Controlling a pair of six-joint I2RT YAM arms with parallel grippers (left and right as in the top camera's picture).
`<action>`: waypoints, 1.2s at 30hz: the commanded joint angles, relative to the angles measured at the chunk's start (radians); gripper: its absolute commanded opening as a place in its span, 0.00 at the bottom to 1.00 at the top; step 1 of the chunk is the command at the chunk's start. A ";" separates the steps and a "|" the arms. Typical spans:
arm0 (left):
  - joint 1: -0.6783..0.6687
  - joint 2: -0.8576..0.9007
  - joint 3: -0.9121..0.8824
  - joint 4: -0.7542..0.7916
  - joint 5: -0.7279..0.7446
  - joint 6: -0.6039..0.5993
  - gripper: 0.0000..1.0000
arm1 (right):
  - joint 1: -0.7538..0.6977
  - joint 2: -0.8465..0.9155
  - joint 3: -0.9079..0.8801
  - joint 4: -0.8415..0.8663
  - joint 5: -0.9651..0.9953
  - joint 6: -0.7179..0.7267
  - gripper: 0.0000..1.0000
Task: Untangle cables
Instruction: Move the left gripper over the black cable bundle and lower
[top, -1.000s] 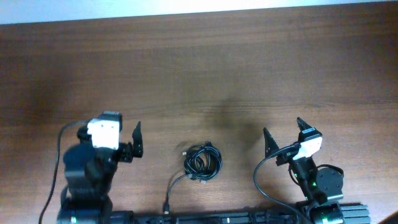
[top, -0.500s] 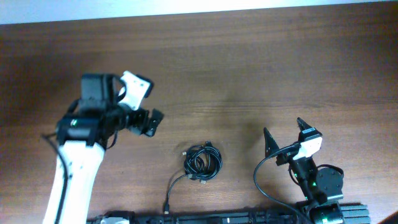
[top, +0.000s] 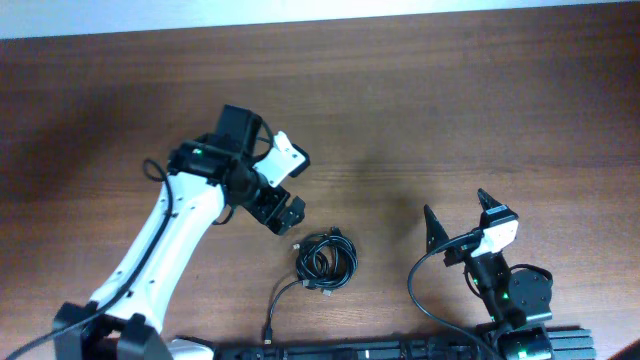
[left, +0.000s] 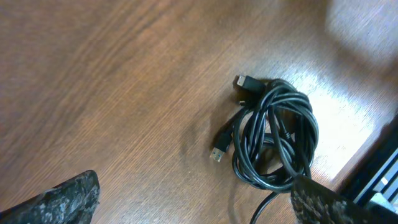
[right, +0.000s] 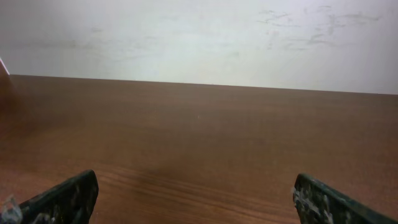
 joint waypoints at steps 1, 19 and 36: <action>-0.043 0.041 0.020 -0.002 -0.032 0.023 0.99 | 0.005 -0.008 -0.005 -0.007 0.009 0.007 0.99; -0.092 0.149 0.008 0.006 0.056 0.023 0.99 | 0.005 -0.008 -0.005 -0.007 0.009 0.007 0.99; -0.250 0.271 -0.022 0.009 -0.007 0.023 0.99 | 0.005 -0.008 -0.005 -0.007 0.009 0.008 0.99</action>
